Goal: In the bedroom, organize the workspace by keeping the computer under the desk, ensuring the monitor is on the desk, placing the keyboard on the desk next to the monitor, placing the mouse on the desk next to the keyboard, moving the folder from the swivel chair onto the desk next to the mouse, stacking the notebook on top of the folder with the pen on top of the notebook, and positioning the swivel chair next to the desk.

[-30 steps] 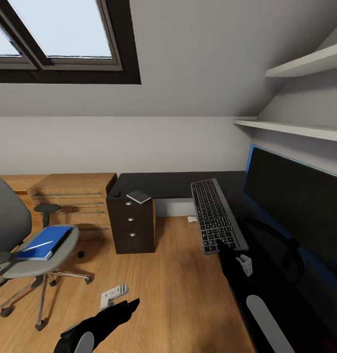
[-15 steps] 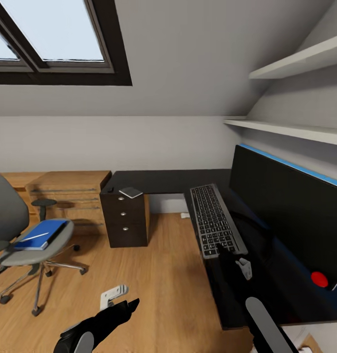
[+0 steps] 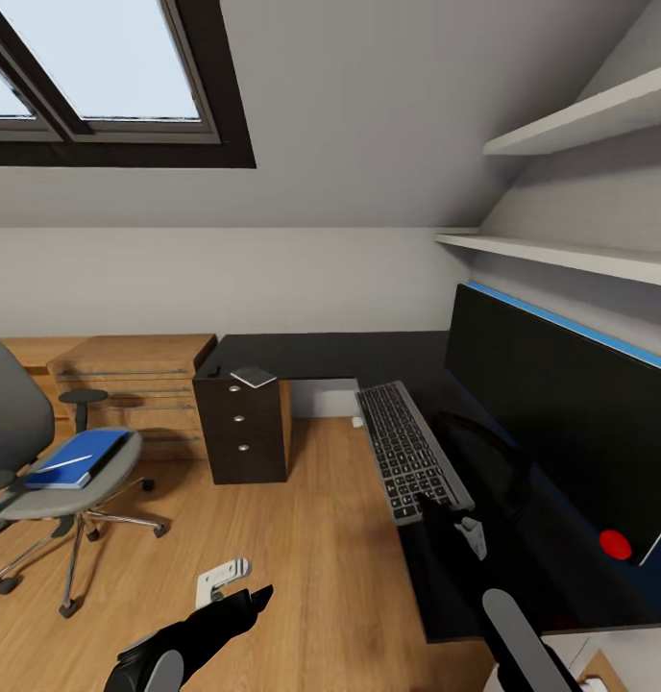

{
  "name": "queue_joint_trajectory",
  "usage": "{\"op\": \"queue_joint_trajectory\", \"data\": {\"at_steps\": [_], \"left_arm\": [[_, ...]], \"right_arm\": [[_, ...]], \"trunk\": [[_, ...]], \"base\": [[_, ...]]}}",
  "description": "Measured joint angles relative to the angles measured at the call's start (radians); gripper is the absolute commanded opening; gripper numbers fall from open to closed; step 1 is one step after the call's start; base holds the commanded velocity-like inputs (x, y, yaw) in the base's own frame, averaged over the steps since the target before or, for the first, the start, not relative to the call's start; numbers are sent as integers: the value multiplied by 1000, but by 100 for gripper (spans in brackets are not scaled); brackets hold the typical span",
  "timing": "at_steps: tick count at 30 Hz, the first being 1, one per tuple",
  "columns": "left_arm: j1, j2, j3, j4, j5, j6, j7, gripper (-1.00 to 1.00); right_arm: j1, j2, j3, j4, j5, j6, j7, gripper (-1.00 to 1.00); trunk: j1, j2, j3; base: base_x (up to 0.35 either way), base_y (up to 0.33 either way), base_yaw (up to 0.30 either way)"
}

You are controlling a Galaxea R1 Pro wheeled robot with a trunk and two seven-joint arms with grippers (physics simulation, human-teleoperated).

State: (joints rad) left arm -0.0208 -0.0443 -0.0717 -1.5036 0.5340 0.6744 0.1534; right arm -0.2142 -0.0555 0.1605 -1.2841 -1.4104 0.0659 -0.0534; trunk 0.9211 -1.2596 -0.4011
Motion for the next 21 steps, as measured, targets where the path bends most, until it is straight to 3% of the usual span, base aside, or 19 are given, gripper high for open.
{"op": "queue_joint_trajectory", "data": {"at_steps": [4, 7, 17, 21], "left_arm": [[0, 0, 0, 0, 0, 0, 0, 100], [0, 0, 0, 0, 0, 0, 0, 100], [0, -2, -1, 0, 0, -1, 2, 100], [0, -2, -2, 4, 0, -1, 2, 100]], "right_arm": [[0, -1, -35, 5, -4, 30, -1, -100], [0, -1, -54, 6, -29, 51, -1, -100], [0, -2, -84, 9, -131, 67, -2, -100], [0, -1, -86, 9, -147, 67, -1, -100]], "trunk": [[0, 0, 0], [0, 0, 0], [0, 0, 0], [0, 0, 0]], "base": [[0, 0, 0], [0, 0, 0], [0, 0, 0], [0, 0, 0]]}}
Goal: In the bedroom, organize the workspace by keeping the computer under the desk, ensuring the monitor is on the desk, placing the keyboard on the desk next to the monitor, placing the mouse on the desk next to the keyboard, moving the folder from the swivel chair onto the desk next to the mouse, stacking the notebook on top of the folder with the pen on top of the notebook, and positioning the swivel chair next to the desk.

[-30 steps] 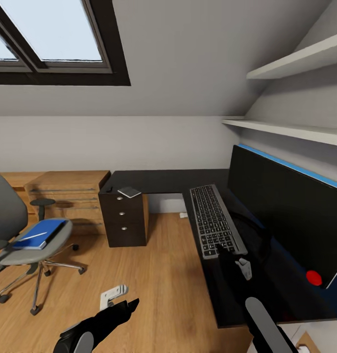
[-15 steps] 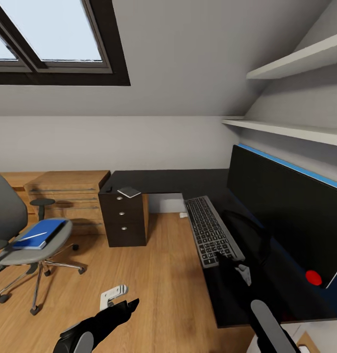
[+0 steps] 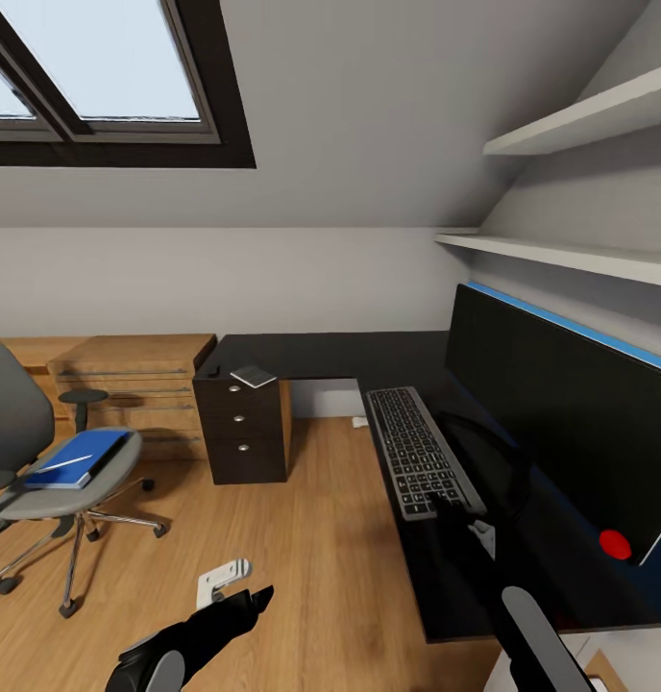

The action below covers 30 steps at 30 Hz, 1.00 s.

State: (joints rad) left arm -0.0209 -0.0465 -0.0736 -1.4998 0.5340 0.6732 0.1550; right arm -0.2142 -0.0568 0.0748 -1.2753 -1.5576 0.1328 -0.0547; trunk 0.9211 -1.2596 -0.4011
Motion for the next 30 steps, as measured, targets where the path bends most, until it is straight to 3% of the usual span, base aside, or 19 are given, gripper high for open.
{"op": "queue_joint_trajectory", "data": {"at_steps": [30], "left_arm": [[0, 2, 2, 4, 0, 0, 0, 100]], "right_arm": [[0, -1, 0, 8, 1, -4, -4, -100]], "trunk": [[0, 0, 0]], "base": [[31, 0, 0]]}}
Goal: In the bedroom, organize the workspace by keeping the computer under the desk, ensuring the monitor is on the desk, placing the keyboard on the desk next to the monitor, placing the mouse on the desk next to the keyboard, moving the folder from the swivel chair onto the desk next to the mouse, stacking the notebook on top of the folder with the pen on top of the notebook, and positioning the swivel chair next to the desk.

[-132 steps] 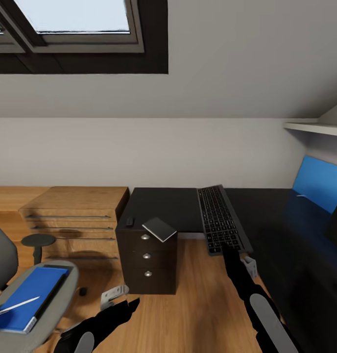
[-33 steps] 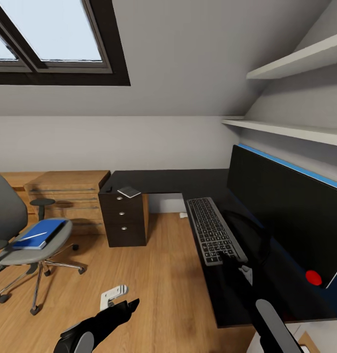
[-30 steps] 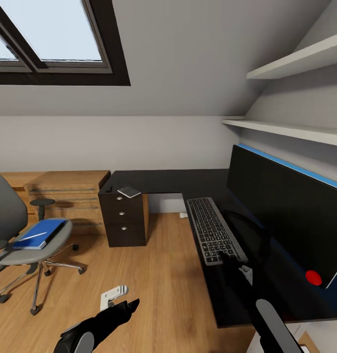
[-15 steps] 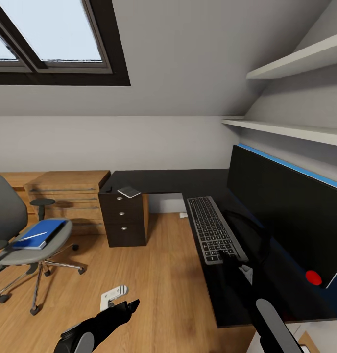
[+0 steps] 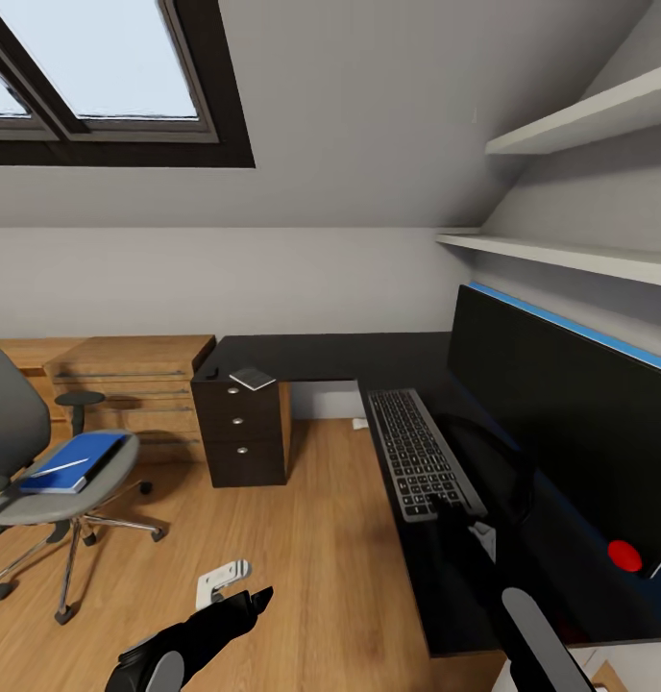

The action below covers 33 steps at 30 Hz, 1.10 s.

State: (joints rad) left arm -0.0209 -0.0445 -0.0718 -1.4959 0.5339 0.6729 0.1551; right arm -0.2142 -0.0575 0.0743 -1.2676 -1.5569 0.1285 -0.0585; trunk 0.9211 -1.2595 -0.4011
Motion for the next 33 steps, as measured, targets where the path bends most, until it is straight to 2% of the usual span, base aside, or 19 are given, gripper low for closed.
{"op": "queue_joint_trajectory", "data": {"at_steps": [14, 20, 33], "left_arm": [[0, 0, 0, 0, 0, 0, 0, 100], [0, 0, 0, 0, 0, 0, 0, 100], [0, 0, 0, 0, 0, 0, -2, 100]], "right_arm": [[-5, -9, -17, 69, 1, -2, -7, -100], [-6, -9, -19, 76, 1, -2, -7, -100], [-9, -9, -19, 100, 3, 0, -6, -100]], "trunk": [[0, 0, 0], [0, 0, 0], [0, 0, 0]], "base": [[0, -2, 0], [0, -168, 0], [0, -45, 0]]}}
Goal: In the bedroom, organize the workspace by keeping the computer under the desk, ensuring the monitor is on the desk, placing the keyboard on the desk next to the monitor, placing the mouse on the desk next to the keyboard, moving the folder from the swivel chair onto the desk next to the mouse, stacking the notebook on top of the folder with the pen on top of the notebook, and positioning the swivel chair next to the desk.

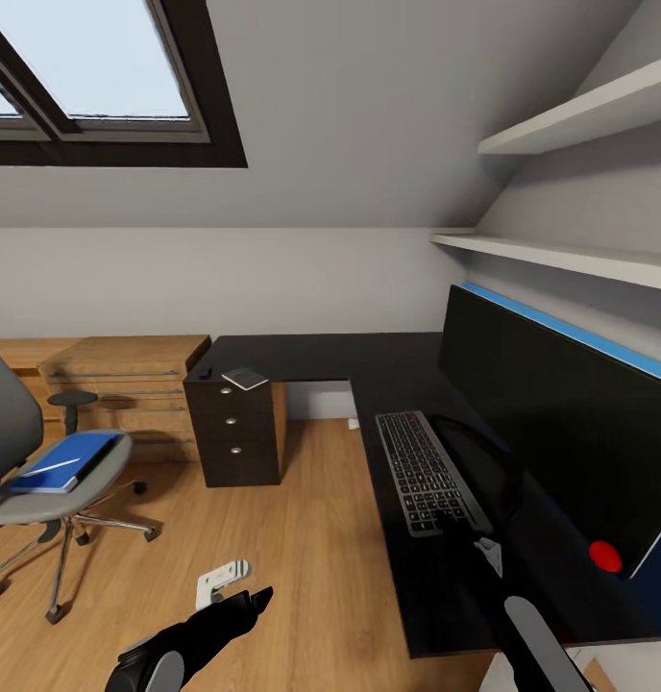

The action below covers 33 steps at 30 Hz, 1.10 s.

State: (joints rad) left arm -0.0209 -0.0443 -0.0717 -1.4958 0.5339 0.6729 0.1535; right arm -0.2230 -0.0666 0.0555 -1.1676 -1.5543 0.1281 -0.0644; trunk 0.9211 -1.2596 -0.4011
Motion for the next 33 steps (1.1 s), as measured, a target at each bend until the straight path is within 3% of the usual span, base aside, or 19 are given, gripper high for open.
{"op": "queue_joint_trajectory", "data": {"at_steps": [16, 33], "left_arm": [[0, 0, 0, 0, 2, 0, 1, 100], [0, -1, 1, 0, 1, 1, 2, 100]], "right_arm": [[0, 0, 0, 1, 2, 0, 0, -100], [0, 1, 0, 0, 1, -3, 4, -100]], "trunk": [[0, 0, 0], [0, 0, 0]], "base": [[106, -2, 0], [9, 0, 0]]}}
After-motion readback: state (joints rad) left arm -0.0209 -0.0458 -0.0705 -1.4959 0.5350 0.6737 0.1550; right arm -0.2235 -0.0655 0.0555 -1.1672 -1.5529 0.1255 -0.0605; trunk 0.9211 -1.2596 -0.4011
